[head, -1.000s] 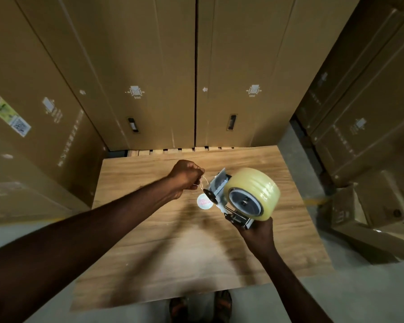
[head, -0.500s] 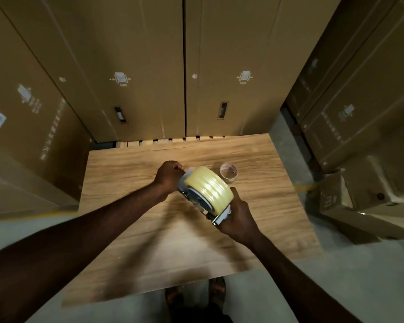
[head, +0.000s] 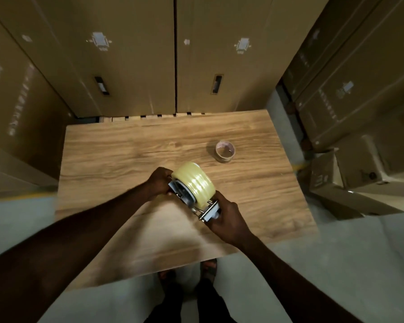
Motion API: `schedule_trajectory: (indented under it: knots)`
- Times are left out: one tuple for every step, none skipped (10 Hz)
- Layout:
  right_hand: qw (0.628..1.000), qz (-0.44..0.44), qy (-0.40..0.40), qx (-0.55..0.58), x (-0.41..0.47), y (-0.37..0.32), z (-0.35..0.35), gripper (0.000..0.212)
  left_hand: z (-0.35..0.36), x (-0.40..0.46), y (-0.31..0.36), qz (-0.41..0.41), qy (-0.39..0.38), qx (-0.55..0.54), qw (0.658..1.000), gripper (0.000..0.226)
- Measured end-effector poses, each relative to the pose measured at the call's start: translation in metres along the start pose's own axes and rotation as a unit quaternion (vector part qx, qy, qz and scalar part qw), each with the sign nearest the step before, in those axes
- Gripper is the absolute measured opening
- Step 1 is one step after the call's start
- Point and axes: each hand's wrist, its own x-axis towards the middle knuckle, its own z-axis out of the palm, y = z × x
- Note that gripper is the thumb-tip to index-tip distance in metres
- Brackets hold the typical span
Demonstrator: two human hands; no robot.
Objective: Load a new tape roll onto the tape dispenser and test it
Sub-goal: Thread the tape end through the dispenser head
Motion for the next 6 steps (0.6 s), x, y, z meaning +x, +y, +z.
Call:
schedule_trajectory:
  knots:
    - [1.0, 0.019, 0.01, -0.015, -0.008, 0.031, 0.009, 0.057, 0.023, 0.009, -0.012, 0.034, -0.013, 0.049, 0.998, 0.028]
    - [0.999, 0.035, 0.003, -0.017, -0.013, 0.056, 0.007, 0.056, 0.05, 0.013, -0.028, 0.065, 0.011, 0.086, 0.994, 0.014]
    - [0.999, 0.041, -0.005, -0.012, -0.035, 0.081, -0.003, 0.059, 0.081, 0.01, -0.04, 0.085, 0.031, 0.094, 0.991, 0.012]
    - [0.999, 0.043, -0.008, -0.001, -0.056, 0.1, -0.013, 0.062, 0.111, 0.006, -0.049, 0.13, 0.049, 0.084, 0.987, 0.012]
    - [0.999, 0.045, -0.011, 0.0, -0.07, 0.117, -0.018, 0.062, 0.136, 0.001, -0.051, 0.158, 0.075, 0.056, 0.983, 0.039]
    - [1.0, 0.029, -0.01, 0.005, -0.076, 0.123, -0.022, 0.066, 0.149, -0.004, -0.048, 0.186, 0.109, 0.043, 0.976, 0.042]
